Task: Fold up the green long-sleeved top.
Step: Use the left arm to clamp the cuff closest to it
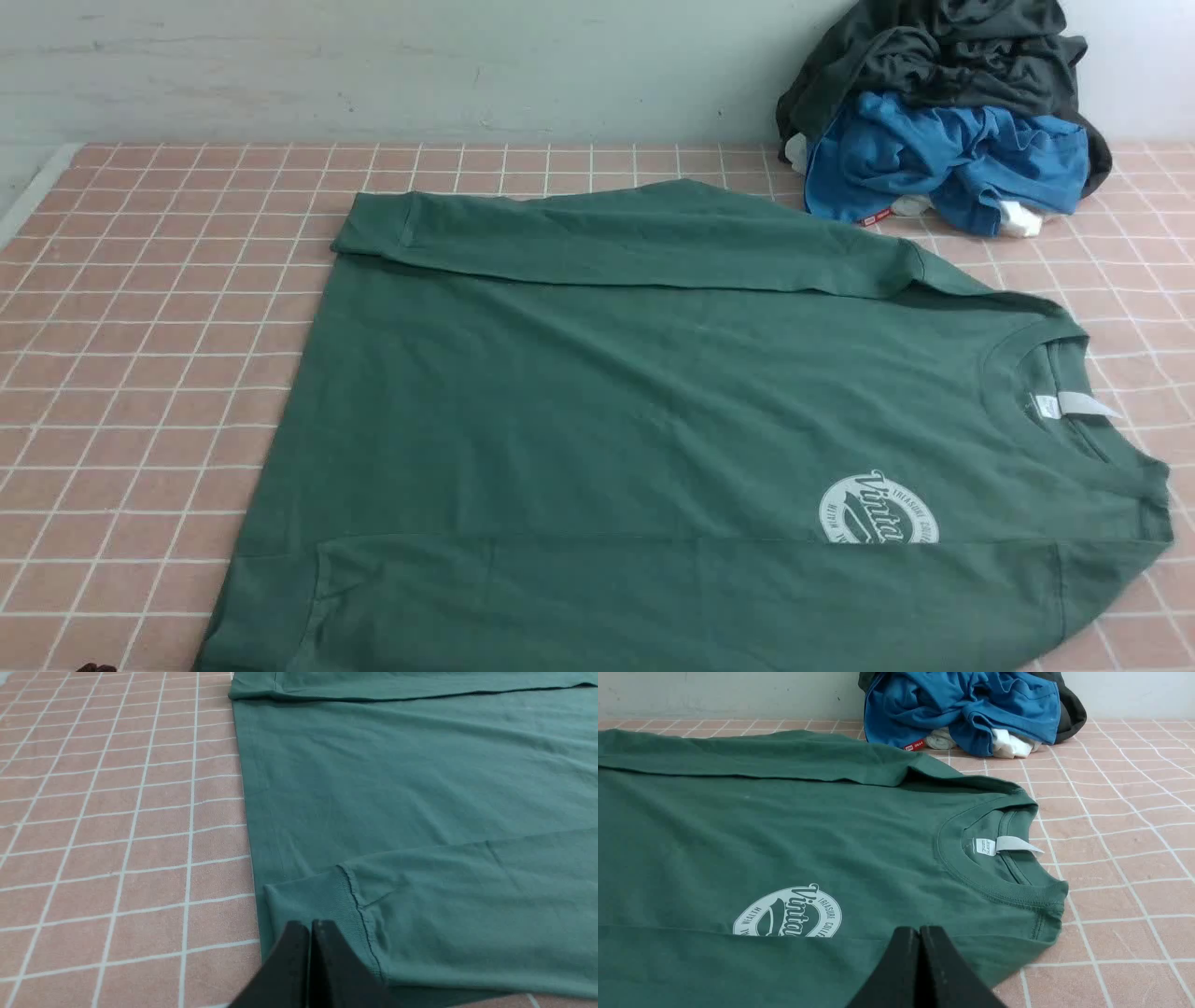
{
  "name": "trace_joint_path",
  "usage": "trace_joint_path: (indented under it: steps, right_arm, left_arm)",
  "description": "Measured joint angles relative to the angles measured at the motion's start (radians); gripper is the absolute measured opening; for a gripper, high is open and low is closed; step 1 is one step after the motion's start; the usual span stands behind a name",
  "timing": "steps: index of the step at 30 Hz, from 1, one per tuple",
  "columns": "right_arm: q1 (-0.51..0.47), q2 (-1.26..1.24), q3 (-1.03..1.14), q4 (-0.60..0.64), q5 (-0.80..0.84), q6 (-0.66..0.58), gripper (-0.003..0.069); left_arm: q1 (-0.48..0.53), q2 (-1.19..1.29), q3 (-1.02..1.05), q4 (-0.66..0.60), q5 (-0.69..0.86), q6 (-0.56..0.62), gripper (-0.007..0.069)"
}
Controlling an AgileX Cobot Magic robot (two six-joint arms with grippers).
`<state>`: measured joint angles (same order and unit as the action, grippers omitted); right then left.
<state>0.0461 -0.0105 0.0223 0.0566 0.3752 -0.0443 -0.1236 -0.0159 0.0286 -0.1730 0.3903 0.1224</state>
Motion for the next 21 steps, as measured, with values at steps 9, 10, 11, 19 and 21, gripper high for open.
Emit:
trace_joint_path:
  steps: [9, 10, 11, 19, 21]
  right_arm:
    - [0.000, 0.000, 0.000, 0.000, 0.000, 0.000, -0.0014]
    - [0.000, 0.000, 0.000, 0.000, 0.000, 0.000, -0.0014]
    - [0.000, 0.000, 0.000, 0.000, 0.000, 0.000, -0.0014]
    - [0.000, 0.000, 0.000, -0.016, 0.000, -0.003, -0.0014]
    - [0.000, 0.000, 0.000, -0.046, 0.000, -0.003, -0.0014]
  left_arm:
    - [0.000, 0.000, 0.000, 0.000, 0.000, 0.000, -0.0007]
    - [0.000, 0.000, 0.000, 0.000, 0.000, 0.000, -0.0007]
    - [0.000, 0.000, 0.000, 0.000, 0.000, 0.000, -0.0007]
    - [0.000, 0.000, 0.000, 0.000, 0.000, 0.000, -0.0007]
    - [0.000, 0.000, 0.000, 0.000, 0.000, 0.000, -0.0007]
